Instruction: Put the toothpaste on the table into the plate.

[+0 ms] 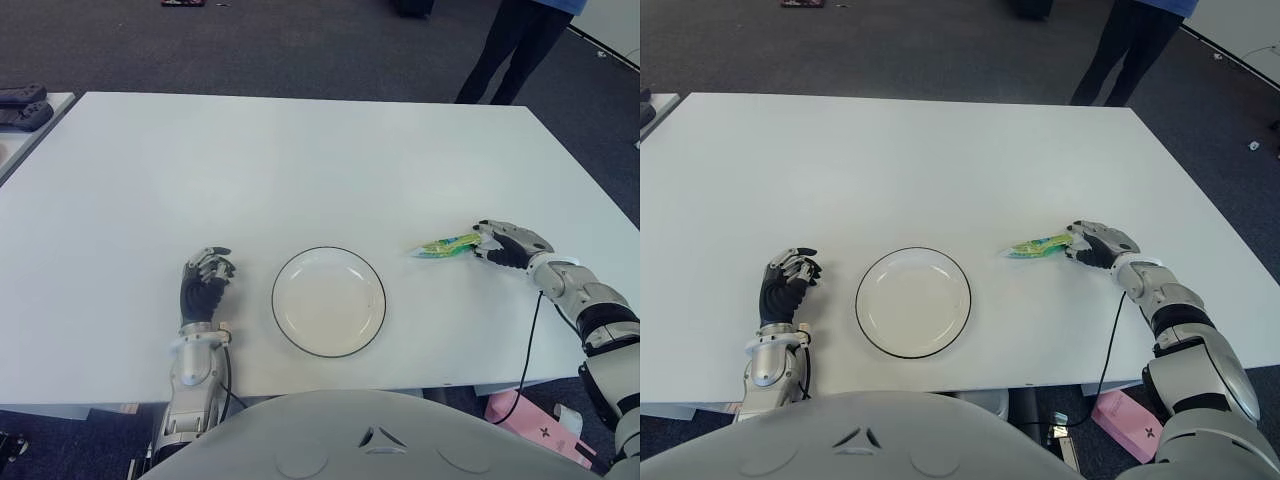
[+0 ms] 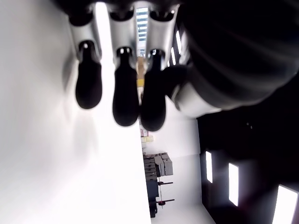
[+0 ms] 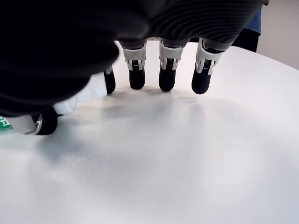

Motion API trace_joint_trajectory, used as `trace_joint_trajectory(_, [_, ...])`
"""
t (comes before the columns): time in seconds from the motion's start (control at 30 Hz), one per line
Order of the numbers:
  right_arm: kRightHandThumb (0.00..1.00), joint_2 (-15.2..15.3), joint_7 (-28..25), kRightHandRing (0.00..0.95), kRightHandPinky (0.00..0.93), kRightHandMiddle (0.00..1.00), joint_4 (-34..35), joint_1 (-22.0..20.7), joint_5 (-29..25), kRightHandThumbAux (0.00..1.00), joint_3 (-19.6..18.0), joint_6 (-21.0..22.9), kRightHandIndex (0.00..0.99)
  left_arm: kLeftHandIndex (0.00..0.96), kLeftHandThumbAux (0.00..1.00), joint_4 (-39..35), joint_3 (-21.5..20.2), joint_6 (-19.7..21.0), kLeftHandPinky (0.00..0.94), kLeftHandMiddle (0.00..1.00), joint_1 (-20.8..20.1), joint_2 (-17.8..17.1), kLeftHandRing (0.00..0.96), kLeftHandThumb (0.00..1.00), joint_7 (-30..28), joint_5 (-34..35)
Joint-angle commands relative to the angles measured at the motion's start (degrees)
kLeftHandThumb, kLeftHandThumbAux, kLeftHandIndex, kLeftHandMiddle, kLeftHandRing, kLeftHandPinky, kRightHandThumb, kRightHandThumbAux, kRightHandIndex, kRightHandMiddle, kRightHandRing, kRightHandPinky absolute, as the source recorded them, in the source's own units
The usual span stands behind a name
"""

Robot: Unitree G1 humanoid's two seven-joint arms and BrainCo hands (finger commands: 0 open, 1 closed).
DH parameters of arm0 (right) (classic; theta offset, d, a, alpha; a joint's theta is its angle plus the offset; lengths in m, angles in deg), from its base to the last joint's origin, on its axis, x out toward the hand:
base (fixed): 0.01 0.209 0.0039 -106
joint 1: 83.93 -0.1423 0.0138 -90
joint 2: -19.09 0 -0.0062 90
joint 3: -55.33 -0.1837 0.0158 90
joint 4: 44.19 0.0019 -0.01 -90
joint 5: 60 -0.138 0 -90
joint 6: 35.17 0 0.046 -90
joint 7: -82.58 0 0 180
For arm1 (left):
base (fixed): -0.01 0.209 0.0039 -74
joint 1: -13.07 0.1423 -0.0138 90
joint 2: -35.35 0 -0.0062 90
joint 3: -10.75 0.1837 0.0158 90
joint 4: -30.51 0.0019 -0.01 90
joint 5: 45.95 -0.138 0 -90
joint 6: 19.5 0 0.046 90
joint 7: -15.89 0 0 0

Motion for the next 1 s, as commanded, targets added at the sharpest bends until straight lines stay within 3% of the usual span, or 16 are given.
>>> trace_joint_trajectory(0.03, [0.539,-4.32,-4.09,0.000,0.000,0.000,-4.47,4.90,2.24,0.273,4.55,0.07,0.000,0.434,0.719,0.59,0.12,1.06,0.623,0.637,0.51,0.15,0.629,0.704,-0.06,-0.21])
trace_joint_trajectory(0.47, [0.532,-3.60,-2.03,0.000,0.000,0.000,-3.11,4.84,1.94,0.275,6.60,-2.67,0.000,0.433,0.719,-0.17,0.35,2.49,0.610,0.631,0.61,0.29,0.622,0.702,-0.40,0.06])
trace_joint_trajectory(0.73, [0.527,-2.50,-1.57,0.000,0.000,0.000,-0.42,5.11,1.92,0.289,7.20,-4.76,0.000,0.433,0.719,0.38,0.37,1.21,0.615,0.633,0.54,0.29,0.624,0.702,-0.63,0.65])
trace_joint_trajectory(1.0, [0.559,-0.59,0.78,0.000,0.019,0.017,3.32,6.58,2.19,0.364,8.08,-6.26,0.006,0.433,0.720,0.94,0.41,0.22,0.620,0.640,0.37,0.31,0.630,0.702,-0.57,0.80])
